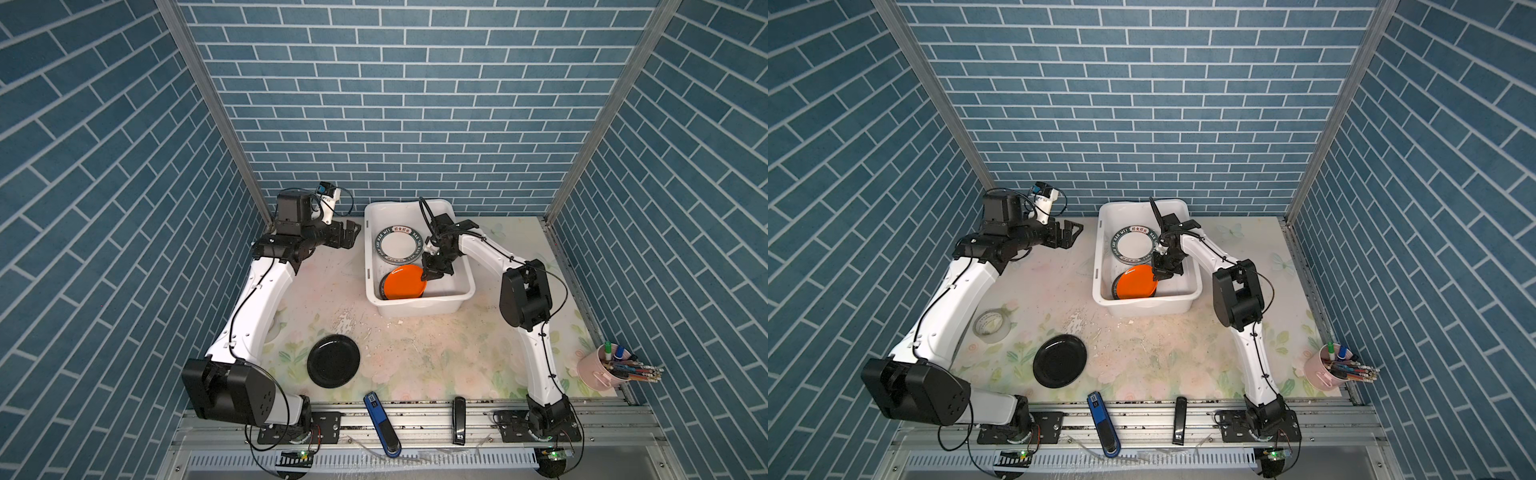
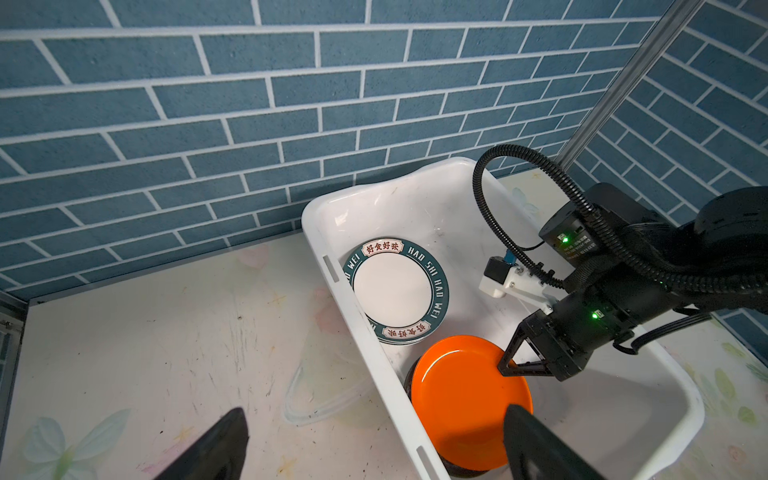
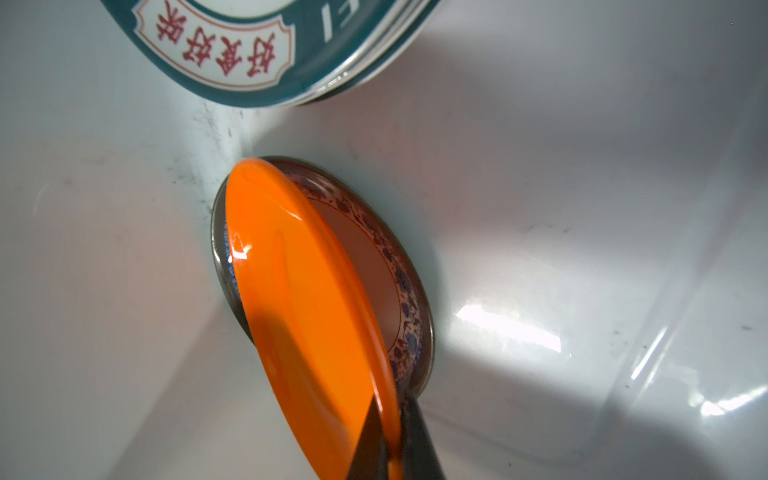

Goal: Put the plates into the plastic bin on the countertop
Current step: 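Lower the orange plate onto the floral plate in the bin with the right gripper, then press the orange plate flat onto the floral plate with the right gripper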

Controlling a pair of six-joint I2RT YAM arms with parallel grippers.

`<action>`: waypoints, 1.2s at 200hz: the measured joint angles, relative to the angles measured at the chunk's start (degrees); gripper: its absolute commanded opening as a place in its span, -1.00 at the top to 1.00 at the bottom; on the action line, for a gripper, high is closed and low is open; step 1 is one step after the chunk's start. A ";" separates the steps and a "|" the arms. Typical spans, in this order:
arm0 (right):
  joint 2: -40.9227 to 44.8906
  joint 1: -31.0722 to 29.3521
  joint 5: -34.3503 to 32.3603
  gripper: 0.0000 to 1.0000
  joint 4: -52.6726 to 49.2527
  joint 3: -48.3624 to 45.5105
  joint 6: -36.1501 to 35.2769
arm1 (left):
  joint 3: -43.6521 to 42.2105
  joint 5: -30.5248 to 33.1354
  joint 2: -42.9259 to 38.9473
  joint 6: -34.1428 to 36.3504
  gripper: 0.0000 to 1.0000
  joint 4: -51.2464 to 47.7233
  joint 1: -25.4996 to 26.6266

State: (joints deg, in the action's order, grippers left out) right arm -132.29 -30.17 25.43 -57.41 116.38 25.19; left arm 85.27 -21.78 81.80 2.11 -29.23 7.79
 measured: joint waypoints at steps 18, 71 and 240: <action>-0.76 -0.04 0.79 0.92 0.07 0.00 0.09 | 0.00 0.00 0.00 -0.04 -0.93 0.00 0.00; -0.92 -0.20 1.40 0.83 0.02 0.00 0.13 | 0.00 0.00 0.00 -0.17 -0.93 0.02 0.00; -1.88 -0.70 1.29 0.44 -0.61 0.00 0.55 | -0.04 -0.09 0.00 -1.38 -0.93 0.07 0.00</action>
State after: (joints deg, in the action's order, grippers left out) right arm -134.17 -30.87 26.72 -58.02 116.38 25.74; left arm 85.23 -21.87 81.80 0.73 -29.17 7.79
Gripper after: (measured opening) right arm 0.272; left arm 0.966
